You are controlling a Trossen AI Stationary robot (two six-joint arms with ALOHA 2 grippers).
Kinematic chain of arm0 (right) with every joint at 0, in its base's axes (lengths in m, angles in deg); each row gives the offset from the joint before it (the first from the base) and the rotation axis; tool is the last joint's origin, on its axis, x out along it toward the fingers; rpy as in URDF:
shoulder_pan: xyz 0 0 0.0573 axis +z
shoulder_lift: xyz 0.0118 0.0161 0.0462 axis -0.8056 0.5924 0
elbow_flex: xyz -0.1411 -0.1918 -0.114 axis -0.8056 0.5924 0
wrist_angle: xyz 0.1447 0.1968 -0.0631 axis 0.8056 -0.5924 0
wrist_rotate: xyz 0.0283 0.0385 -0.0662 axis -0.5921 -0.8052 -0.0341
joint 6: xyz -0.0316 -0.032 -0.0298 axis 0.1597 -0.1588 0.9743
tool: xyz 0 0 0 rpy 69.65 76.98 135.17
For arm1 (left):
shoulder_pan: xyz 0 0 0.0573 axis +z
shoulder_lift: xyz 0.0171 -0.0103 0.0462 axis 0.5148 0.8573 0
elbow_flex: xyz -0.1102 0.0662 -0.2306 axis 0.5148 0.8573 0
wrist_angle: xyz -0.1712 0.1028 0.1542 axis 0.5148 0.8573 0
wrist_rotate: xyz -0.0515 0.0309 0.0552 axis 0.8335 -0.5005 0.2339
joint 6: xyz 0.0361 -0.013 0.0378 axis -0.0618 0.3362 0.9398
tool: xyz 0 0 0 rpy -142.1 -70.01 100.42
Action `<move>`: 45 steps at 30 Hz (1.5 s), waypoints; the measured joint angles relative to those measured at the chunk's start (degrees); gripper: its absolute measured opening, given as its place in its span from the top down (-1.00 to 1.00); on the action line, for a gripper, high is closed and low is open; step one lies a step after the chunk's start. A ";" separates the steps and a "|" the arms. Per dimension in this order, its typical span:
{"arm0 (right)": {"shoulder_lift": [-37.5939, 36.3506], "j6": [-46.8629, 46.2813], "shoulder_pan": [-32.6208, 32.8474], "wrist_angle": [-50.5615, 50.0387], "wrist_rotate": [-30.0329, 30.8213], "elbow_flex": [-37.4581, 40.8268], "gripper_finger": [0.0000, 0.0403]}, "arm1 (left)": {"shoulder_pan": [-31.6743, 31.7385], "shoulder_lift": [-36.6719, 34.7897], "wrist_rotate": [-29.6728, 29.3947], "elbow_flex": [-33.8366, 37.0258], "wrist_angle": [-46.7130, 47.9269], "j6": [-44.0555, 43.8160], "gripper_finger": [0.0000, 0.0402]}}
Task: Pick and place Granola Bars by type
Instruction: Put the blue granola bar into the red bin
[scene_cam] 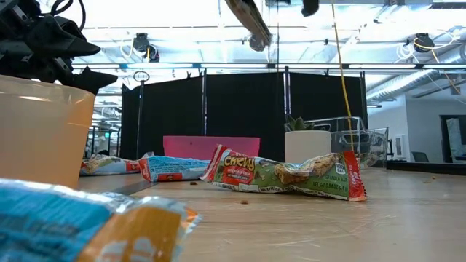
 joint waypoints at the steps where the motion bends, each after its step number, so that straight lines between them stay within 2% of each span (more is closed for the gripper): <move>1: -0.01 -1.28 -0.17 0.24 0.54 -0.76 1.00 | -0.02 -0.01 0.00 0.00 0.01 0.00 -0.28; 10: -0.02 -11.50 -3.92 5.78 1.45 -3.48 1.00 | -0.01 -0.02 0.00 0.00 0.01 0.01 -0.28; 16: 2.21 -15.74 -9.63 0.84 0.79 -7.21 1.00 | 0.00 0.00 0.00 0.00 0.01 0.00 -0.28; 24: 8.04 -24.57 -17.09 -9.44 -9.73 -13.27 1.00 | 0.00 0.00 0.00 0.00 0.03 0.02 -0.28; 31: 14.03 -28.61 -20.59 -10.85 -15.10 -14.23 1.00 | -0.02 0.00 0.00 0.00 -0.03 0.00 -0.28; 45: 25.23 -30.56 -24.12 -8.98 -20.03 -14.23 1.00 | -0.02 -0.02 0.00 0.00 -0.02 0.00 -0.28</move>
